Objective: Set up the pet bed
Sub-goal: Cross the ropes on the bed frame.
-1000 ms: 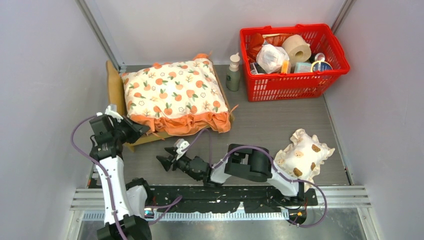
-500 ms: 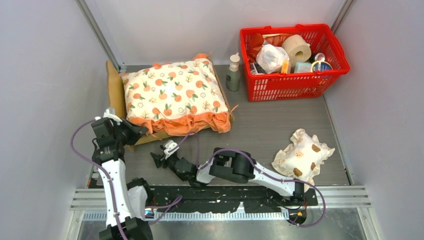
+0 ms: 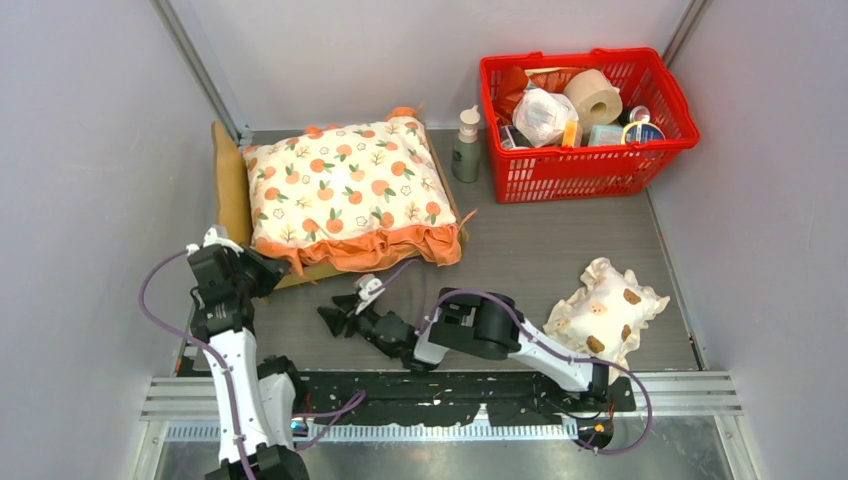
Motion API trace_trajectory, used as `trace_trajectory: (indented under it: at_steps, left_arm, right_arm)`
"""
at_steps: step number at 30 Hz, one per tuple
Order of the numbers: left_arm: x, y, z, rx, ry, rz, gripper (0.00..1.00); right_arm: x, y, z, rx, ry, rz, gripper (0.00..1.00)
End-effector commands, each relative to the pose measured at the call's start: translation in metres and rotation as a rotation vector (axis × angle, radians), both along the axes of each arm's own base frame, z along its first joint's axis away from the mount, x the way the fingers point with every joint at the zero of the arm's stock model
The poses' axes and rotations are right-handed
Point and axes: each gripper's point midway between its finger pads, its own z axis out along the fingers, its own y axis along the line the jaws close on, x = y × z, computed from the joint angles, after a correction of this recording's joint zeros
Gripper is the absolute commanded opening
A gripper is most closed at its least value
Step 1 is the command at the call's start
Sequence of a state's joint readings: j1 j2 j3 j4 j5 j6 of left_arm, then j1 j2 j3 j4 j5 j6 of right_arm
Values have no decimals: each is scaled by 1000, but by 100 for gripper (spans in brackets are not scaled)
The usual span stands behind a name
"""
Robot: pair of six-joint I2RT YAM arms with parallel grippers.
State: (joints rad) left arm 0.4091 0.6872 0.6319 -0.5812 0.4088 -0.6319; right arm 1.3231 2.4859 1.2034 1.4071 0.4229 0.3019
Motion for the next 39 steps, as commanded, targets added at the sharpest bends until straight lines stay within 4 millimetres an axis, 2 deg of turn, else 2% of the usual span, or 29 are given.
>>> trace_trajectory:
  at_steps: [1, 2, 3, 6, 7, 8, 9, 10, 11, 12, 13, 17, 18, 19, 20, 21, 22, 23, 24, 25, 26, 27, 28, 29, 31, 32, 33, 38, 39]
  left_arm:
    - [4, 13, -1, 20, -50, 88, 0]
    - [3, 13, -6, 11, -46, 94, 0]
    - [3, 12, -10, -1, -40, 102, 0]
    - [4, 9, -16, -32, -34, 94, 0]
    - [5, 8, -17, -38, -32, 91, 0]
    - [5, 7, -17, -38, -32, 87, 0]
    - [5, 8, -18, -36, -29, 86, 0]
    - [4, 9, -18, -25, -27, 89, 0]
    - [4, 11, -18, -13, -26, 94, 0]
    - [3, 14, -18, 1, -25, 106, 0]
    - [2, 16, -18, 12, -26, 117, 0]
    - [1, 21, -17, 34, -36, 147, 0]
    - [1, 21, -18, 28, -37, 149, 0]
    - [1, 20, -18, 21, -38, 149, 0]
    - [1, 18, -19, 13, -41, 146, 0]
    - [1, 17, -20, 4, -44, 141, 0]
    - [1, 16, -21, 1, -46, 139, 0]
    - [1, 16, -21, -1, -46, 140, 0]
    - [0, 15, -22, -1, -46, 139, 0]
    - [0, 15, -23, -1, -44, 138, 0]
    - [-1, 15, -23, 0, -47, 139, 0]
    - [-2, 15, -23, -2, -46, 141, 0]
    - [-2, 15, -23, 0, -47, 148, 0]
    - [-3, 16, -23, 0, -47, 154, 0]
    - [-6, 18, -23, -3, -47, 180, 0]
    - [-7, 20, -23, -1, -43, 198, 0]
    - [-9, 22, -23, -1, -37, 216, 0]
    - [-11, 23, -26, 4, -24, 227, 0]
    - [-11, 24, -26, 7, -24, 227, 0]
  right_arm:
    - [-30, -33, 46, 136, 77, 87, 52]
    - [-34, -38, 68, 168, 76, 99, 51]
    - [-41, -52, 59, 124, 88, 115, 50]
    - [-50, -93, 78, 99, 103, 106, 42]
    - [-51, -100, 73, 64, 130, 97, 42]
    - [-52, -116, 86, 72, 138, 81, 42]
    - [-53, -124, 77, 21, 172, 66, 42]
    - [-51, -137, 97, 47, 182, 37, 44]
    - [-51, -148, 77, -40, 240, 2, 46]
    - [-43, -160, 104, 3, 247, -60, 51]
    - [-42, -178, 101, -80, 287, -111, 54]
    - [-8, -245, 130, -222, 253, -390, 61]
    - [9, -260, 142, -217, 241, -453, 62]
    - [15, -270, 148, -255, 220, -456, 63]
    - [36, -285, 156, -256, 213, -502, 64]
    - [41, -287, 159, -309, 182, -462, 64]
    - [63, -303, 168, -347, 153, -513, 64]
    - [73, -304, 178, -360, 132, -516, 65]
    - [86, -314, 182, -413, 98, -536, 66]
    - [95, -305, 190, -429, 82, -504, 67]
    - [107, -313, 186, -482, 81, -516, 67]
    - [117, -304, 190, -496, 79, -491, 68]
    - [127, -309, 185, -542, 79, -496, 68]
    - [135, -299, 183, -560, 84, -464, 67]
    - [152, -300, 170, -625, 126, -457, 67]
    - [154, -301, 153, -677, 161, -446, 67]
    - [158, -301, 156, -679, 167, -452, 67]
    - [169, -308, 133, -721, 221, -494, 67]
    - [174, -309, 134, -724, 223, -509, 67]
